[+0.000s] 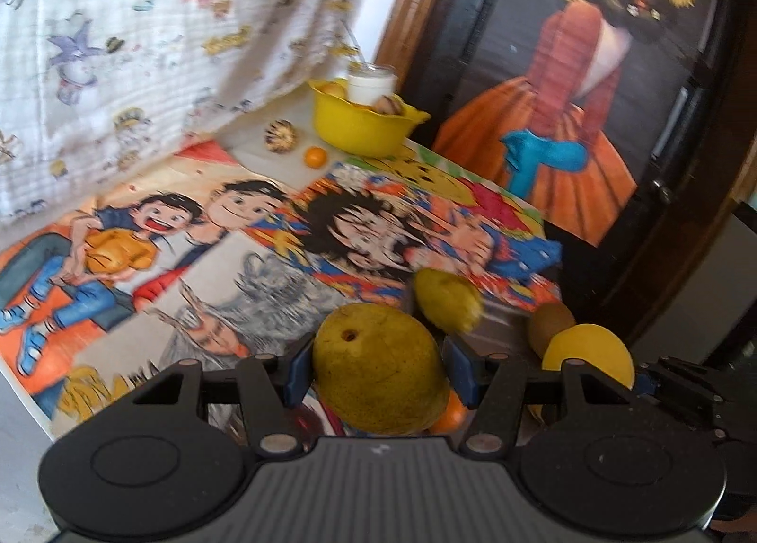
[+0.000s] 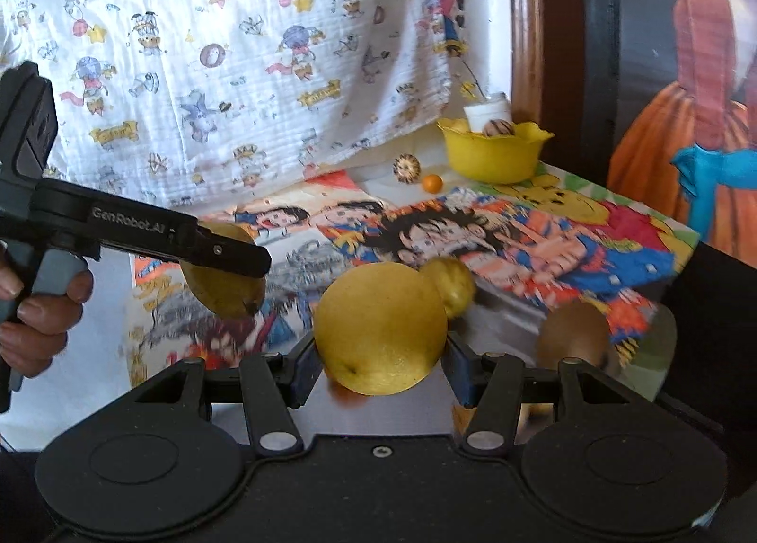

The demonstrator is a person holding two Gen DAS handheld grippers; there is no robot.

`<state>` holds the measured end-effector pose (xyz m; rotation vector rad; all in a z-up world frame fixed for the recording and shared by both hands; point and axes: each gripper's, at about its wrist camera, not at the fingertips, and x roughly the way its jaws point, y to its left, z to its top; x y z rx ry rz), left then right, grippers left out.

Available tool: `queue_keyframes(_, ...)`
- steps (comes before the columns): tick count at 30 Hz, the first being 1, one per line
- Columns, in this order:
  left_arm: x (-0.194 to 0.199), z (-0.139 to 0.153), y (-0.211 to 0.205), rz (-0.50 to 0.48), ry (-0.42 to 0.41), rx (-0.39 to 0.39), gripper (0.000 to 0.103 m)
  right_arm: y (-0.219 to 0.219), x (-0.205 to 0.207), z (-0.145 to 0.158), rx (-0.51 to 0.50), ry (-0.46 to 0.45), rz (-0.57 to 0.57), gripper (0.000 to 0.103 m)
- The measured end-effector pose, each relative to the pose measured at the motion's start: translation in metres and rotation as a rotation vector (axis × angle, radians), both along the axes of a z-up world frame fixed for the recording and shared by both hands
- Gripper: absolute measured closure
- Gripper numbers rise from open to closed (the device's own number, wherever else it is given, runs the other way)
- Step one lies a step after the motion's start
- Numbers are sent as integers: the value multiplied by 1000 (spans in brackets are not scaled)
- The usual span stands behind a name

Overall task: Organize fruits
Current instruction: 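Carry the pear with the left tool to the tray while the right tool carries the lemon, then lower the pear and lemon onto the tray and open both tools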

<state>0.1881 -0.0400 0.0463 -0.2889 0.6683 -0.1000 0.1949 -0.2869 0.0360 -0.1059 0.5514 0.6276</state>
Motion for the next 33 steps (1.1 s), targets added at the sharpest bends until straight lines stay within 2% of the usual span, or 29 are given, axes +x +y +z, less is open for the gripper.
queue_keyframes(7,-19,-8,-22,-84,26,22,42,-16,-28,-19,-27,14,-45,47)
queue_keyframes(14,-22,-19,-39,-138,54,43,42,-19,-39,-34,-38,8,-76,47)
queue_keyframes(25,-15,-43,-56,-184,66,106,42,-23,-33,-52,-95,-34,-124,47)
queue_keyframes(33,-7,-50,-60,-216,48,106,42,-19,-29,-60,-114,-58,-118,46)
